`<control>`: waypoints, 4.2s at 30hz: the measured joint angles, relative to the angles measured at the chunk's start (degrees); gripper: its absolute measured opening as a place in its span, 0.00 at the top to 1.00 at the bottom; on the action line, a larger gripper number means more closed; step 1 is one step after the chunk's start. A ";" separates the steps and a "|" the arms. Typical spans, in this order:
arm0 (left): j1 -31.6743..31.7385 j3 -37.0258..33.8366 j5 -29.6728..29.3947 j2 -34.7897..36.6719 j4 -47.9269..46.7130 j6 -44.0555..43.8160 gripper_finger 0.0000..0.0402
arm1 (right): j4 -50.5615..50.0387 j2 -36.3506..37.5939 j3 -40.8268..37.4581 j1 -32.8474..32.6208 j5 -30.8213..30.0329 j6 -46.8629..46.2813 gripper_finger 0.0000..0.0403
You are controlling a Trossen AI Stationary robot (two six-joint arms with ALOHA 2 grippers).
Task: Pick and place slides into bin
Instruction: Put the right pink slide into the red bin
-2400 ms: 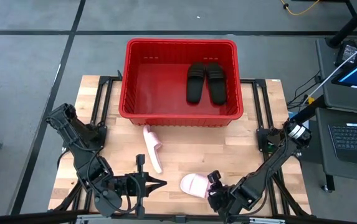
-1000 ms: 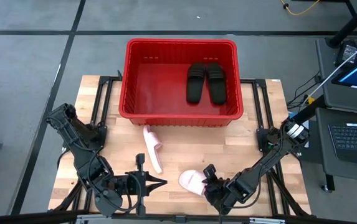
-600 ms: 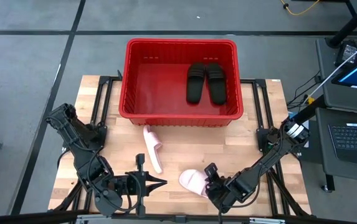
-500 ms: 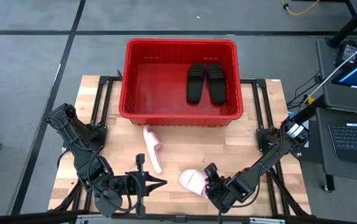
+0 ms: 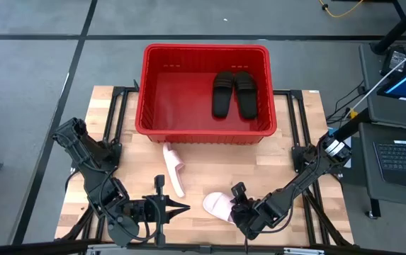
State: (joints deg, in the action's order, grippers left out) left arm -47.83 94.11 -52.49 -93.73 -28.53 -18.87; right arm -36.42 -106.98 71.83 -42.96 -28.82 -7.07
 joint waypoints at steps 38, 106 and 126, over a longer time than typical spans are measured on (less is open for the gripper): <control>-0.07 0.00 0.18 0.00 1.20 0.13 0.99 | -6.31 -0.04 11.43 1.49 4.85 -2.87 1.00; 3.75 0.00 -23.00 4.13 17.59 29.70 0.91 | -30.15 0.30 57.53 19.05 -19.41 4.59 1.00; 11.99 0.04 -24.47 4.13 18.29 34.99 0.67 | -24.44 0.26 58.60 21.07 -22.05 12.05 1.00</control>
State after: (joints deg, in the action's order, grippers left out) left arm -35.84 94.15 -76.96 -89.60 -10.24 16.12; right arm -60.86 -106.72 130.43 -21.89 -50.87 4.98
